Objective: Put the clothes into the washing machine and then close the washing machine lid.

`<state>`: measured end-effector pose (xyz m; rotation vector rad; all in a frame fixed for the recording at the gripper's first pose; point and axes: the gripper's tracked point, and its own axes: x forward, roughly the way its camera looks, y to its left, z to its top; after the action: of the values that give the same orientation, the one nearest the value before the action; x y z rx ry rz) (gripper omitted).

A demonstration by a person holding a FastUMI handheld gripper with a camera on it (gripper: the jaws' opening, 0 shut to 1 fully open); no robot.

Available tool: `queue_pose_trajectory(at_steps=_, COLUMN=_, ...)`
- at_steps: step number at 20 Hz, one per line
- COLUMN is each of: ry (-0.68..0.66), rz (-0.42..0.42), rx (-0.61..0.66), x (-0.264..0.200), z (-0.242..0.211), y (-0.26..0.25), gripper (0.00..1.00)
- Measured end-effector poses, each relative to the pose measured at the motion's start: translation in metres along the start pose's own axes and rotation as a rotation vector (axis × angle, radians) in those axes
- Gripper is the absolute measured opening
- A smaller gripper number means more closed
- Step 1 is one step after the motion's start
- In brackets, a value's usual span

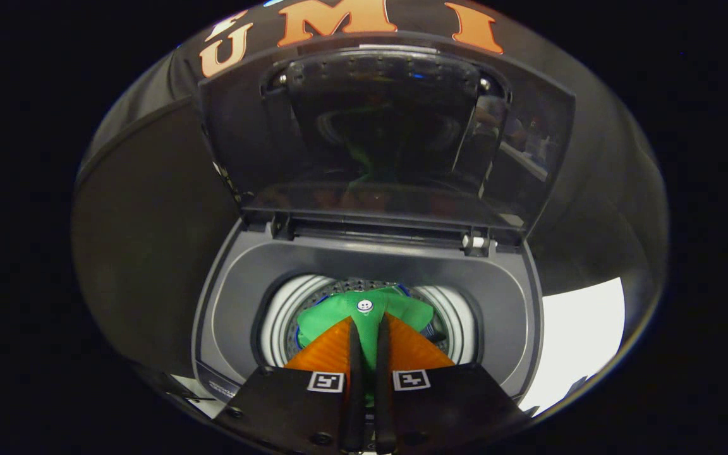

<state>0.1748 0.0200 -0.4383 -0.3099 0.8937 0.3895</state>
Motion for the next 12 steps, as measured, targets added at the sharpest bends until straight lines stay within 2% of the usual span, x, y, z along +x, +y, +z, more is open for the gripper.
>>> queue_pose_trajectory(at_steps=4, ry=0.062, rz=-0.005, rx=0.003, x=0.011, z=-0.021, y=0.001, gripper=0.18)
queue_pose_trajectory(at_steps=6, ry=0.054, rz=-0.015, rx=0.011, x=0.010, z=-0.019, y=0.001, gripper=0.30)
queue_pose_trajectory(at_steps=9, ry=0.011, rz=-0.028, rx=0.001, x=0.002, z=-0.003, y=0.001, gripper=0.54)
queue_pose_trajectory(at_steps=10, ry=-0.002, rz=-0.026, rx=-0.002, x=0.001, z=0.001, y=0.003, gripper=0.54)
queue_pose_trajectory(at_steps=12, ry=-0.023, rz=-0.032, rx=-0.006, x=-0.008, z=0.009, y=0.003, gripper=0.68)
